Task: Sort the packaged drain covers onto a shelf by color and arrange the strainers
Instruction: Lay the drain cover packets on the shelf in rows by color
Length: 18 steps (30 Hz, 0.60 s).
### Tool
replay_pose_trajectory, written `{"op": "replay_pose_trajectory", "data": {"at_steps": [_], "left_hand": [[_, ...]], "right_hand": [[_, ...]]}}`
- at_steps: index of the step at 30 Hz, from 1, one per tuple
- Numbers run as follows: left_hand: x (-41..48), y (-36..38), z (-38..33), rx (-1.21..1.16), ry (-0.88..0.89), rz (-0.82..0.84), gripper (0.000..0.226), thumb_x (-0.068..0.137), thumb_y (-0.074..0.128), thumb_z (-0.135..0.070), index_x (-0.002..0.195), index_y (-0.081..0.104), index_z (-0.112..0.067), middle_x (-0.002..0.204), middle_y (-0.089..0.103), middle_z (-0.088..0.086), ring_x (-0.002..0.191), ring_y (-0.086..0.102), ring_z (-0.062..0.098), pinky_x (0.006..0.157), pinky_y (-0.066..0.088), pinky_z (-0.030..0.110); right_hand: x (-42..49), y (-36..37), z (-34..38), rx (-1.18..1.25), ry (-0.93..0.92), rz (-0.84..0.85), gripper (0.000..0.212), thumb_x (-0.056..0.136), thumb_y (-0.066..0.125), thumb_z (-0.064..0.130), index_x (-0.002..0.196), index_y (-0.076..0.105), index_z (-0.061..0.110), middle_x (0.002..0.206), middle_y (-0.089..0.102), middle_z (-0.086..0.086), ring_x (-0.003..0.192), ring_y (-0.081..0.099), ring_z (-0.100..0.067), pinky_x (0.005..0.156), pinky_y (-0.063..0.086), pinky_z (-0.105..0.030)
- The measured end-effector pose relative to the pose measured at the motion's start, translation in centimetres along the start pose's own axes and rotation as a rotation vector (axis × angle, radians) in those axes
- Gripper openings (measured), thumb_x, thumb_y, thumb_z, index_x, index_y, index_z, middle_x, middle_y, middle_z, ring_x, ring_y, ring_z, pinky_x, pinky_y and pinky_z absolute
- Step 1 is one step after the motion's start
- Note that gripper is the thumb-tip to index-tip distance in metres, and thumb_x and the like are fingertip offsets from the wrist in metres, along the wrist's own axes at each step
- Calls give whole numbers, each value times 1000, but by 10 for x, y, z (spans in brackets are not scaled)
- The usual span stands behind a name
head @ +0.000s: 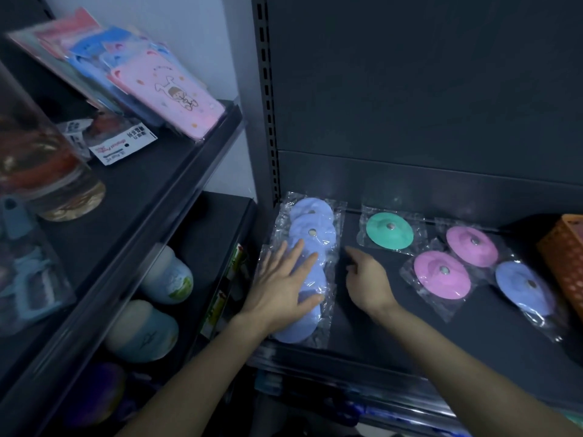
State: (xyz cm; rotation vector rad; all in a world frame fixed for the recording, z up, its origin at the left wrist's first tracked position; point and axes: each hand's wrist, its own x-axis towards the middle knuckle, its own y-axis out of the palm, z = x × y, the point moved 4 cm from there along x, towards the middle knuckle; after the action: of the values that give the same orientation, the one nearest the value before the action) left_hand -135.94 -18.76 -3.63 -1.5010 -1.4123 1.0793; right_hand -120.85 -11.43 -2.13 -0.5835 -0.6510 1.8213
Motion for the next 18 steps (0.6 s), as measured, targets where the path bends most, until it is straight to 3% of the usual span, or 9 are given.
{"op": "replay_pose_trajectory", "data": {"at_steps": [2,7,9,11,13,15,18], "left_hand": [[8,4,4,57,-5,53,79,83,34,-69,148,1,-41,156,-22,-6,143,-24,21,115,-14,41],[15,10,11,100,-20,92,88,69,13,-80,147,-4,-43,157,-22,-4,143,-25,20,115,-15,40],[14,7,9,99,-9,74,91,66,10,-80,148,-2,-42,156,-23,-5,143,-23,18,114,-17,38],[16,0,2,83,29,35,92,67,11,-80,149,2,-39,154,-23,-6,143,-23,16,115,-15,37],[23,-8,-11,5,64,-23,91,72,15,-78,150,10,-32,156,-15,-6,144,-18,14,119,-4,37],[32,-13,-30,-84,86,-59,88,77,21,-74,149,23,-23,159,0,-2,146,-8,13,118,5,32],[47,-14,-62,-174,131,-117,63,90,41,-58,138,46,-16,156,23,2,146,10,14,115,14,26]], "right_hand": [[7,0,5,21,-9,21,51,74,34,-14,109,60,11,95,67,-3,85,59,-22,70,41,-17],[16,10,8,24,-31,95,43,69,35,-9,103,58,1,92,70,-13,89,63,-34,77,51,-39],[15,8,5,21,-35,91,45,69,34,-10,105,58,1,94,70,-10,88,62,-32,78,50,-34],[12,0,3,8,-44,67,49,69,33,-13,105,59,8,94,68,-3,85,59,-26,74,47,-19],[10,-12,-1,-67,-83,16,58,70,34,-13,118,58,9,116,65,-5,106,57,-23,90,42,-14],[8,-28,-9,-157,-121,-41,62,74,37,-13,130,53,8,135,54,-9,127,48,-23,106,35,-22],[1,-62,-27,-230,-115,-125,55,76,42,-11,124,58,9,136,53,-11,123,52,-28,100,43,-33]]}}
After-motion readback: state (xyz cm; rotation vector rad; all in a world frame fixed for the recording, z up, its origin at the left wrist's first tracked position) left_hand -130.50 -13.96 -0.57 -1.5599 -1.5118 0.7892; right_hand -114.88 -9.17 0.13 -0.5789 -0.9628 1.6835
